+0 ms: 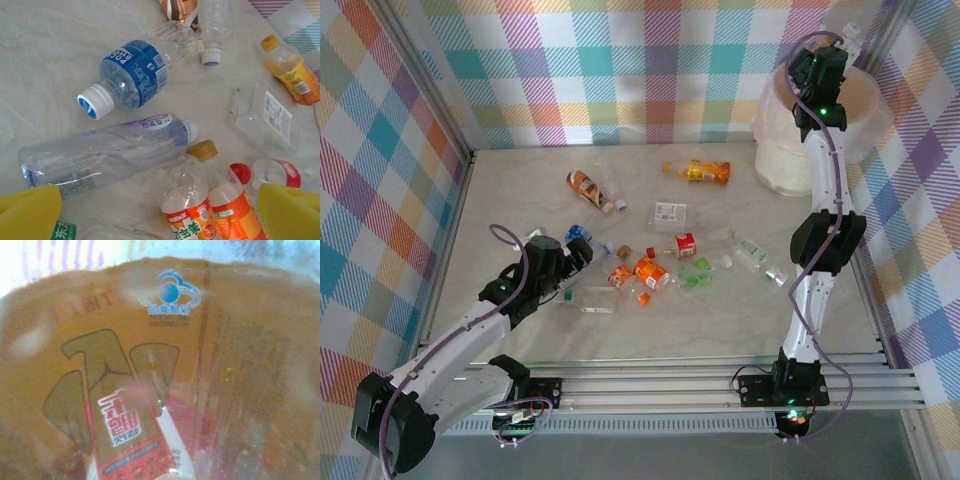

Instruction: Put the plastic bottles in the bin

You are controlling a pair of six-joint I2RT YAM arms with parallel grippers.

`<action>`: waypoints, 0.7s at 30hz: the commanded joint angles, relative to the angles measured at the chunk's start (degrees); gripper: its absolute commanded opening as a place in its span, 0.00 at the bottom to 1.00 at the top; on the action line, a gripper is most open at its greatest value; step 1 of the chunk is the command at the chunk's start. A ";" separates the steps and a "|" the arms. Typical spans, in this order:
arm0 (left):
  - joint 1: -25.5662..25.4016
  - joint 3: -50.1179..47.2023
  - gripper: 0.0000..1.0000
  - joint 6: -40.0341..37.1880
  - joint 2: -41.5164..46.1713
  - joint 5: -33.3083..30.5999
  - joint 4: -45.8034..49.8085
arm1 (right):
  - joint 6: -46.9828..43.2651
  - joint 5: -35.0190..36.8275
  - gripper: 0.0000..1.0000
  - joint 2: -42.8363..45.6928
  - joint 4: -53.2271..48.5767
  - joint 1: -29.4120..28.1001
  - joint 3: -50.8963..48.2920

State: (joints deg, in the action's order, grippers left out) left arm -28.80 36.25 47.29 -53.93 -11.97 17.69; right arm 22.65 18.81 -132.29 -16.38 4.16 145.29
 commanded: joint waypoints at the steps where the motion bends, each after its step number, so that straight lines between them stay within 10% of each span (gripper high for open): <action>1: -0.75 1.74 1.00 -0.62 0.04 -1.80 1.56 | -5.55 -2.44 0.70 -0.87 -5.99 0.37 3.97; 21: -0.73 2.05 1.00 -0.93 -1.51 -1.07 2.61 | -7.50 -5.89 0.82 10.97 -13.67 0.36 -6.61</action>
State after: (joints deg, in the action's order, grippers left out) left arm -28.80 36.49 47.07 -55.00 -12.97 19.42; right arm 16.34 14.48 -126.76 -31.18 4.16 140.11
